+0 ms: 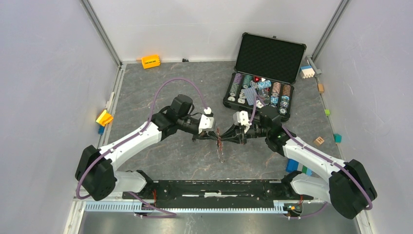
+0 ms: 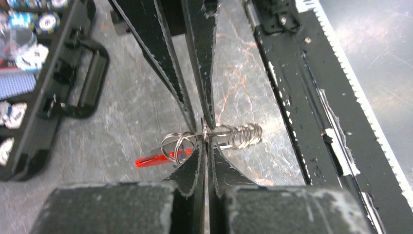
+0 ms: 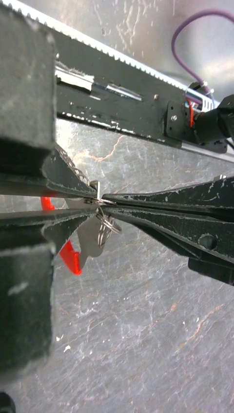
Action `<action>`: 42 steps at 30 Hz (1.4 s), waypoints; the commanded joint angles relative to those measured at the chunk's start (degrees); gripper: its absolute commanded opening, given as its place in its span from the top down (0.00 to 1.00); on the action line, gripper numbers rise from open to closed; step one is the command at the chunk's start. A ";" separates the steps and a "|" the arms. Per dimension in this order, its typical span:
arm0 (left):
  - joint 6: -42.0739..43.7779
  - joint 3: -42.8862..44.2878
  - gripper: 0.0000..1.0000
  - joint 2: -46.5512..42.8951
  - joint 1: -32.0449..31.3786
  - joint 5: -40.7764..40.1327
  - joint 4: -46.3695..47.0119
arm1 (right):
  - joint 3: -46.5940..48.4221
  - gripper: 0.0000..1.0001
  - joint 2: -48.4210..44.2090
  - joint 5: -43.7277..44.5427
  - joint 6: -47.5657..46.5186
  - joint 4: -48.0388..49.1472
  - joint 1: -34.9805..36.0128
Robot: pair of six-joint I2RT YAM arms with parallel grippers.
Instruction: Put the keys on the keyring
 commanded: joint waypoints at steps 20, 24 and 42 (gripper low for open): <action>-11.42 29.13 0.98 5.84 -14.04 -42.27 -38.69 | 3.50 0.60 -4.32 1.94 -3.61 -2.69 -0.28; -13.30 35.05 0.98 9.74 -15.78 -47.16 -44.94 | 3.38 0.61 -3.71 1.85 -3.13 -1.90 -0.28; -16.60 46.75 0.98 17.75 -17.14 -40.56 -51.68 | 0.57 0.64 -3.10 -3.14 7.04 10.13 -0.32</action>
